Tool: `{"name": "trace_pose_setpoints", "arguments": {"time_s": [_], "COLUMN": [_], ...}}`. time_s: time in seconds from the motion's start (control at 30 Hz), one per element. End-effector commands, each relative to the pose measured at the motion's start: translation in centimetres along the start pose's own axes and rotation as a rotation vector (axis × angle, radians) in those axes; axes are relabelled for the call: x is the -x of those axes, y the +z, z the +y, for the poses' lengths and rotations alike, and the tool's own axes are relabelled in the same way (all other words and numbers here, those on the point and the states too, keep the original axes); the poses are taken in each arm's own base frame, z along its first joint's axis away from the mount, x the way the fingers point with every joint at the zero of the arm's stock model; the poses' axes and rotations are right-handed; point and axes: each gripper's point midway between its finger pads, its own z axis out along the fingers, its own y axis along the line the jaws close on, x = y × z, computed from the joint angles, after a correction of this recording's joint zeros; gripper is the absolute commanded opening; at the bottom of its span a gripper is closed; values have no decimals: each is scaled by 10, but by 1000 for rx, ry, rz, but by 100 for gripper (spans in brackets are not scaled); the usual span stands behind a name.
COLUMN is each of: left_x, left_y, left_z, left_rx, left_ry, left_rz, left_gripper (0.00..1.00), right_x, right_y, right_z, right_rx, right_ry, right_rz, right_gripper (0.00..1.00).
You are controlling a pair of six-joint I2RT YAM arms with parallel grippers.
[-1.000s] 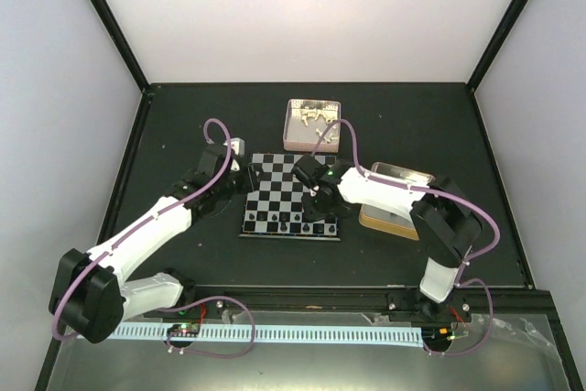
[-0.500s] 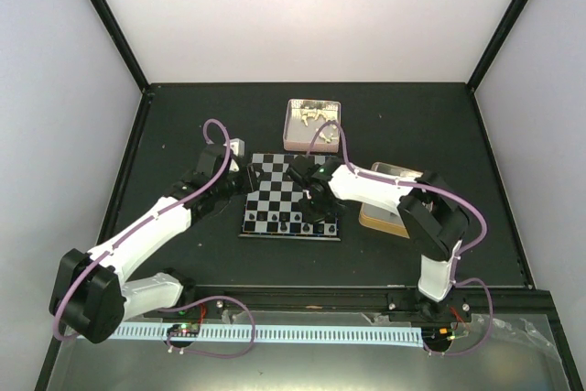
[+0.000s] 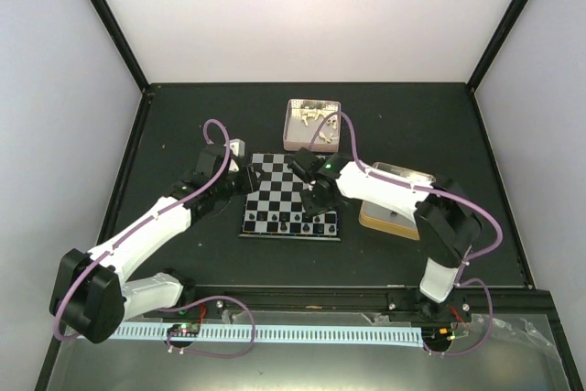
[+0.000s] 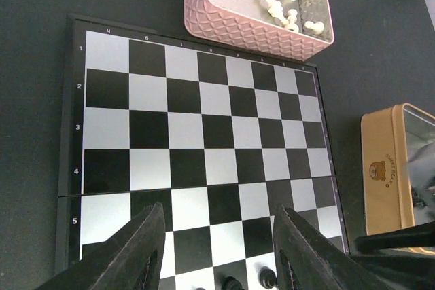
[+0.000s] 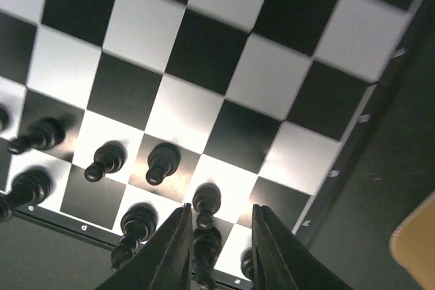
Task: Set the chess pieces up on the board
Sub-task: Place the chess piece on the chessboard, then pick up the chess piece from the storage box.
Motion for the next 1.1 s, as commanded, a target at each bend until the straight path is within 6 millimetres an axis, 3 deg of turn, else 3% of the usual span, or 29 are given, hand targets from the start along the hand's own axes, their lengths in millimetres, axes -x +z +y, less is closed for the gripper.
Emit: {"name": "trace_pose_setpoints", "arguments": {"time_s": [0.0,0.2,0.33,0.47,0.6,0.77,1.07], "left_x": [7,10,10,10,11,12,11], "left_y": [0,-2,-3,-2,-2,-3,-1], "left_z": [-5,-8,-9,-11,-13,-12,-11], "left_rx": [-26,-38,-48,-56,-60,-54,-46], "left_ry": [-10,-1,0,2,2,5,3], "left_rz": [-19,-25,-24,-21,-17,-17,-9], "left_gripper": [46,47,47,47,48,48,47], "right_x": [27,15,-12,-32,-45,-65,-67], "right_y": [-38,-54,-47,-36,-15,11,39], "right_z": [-27,-120,-179,-218,-235,-242,-229], "right_rx": [-42,-164,-215,-250,-242,-242,-128], "right_ry": [109,352,505,611,675,736,749], "right_rz": [-166,-255,-268,-254,-199,-132,-92], "right_gripper": [26,28,30,35,38,46,47]}}
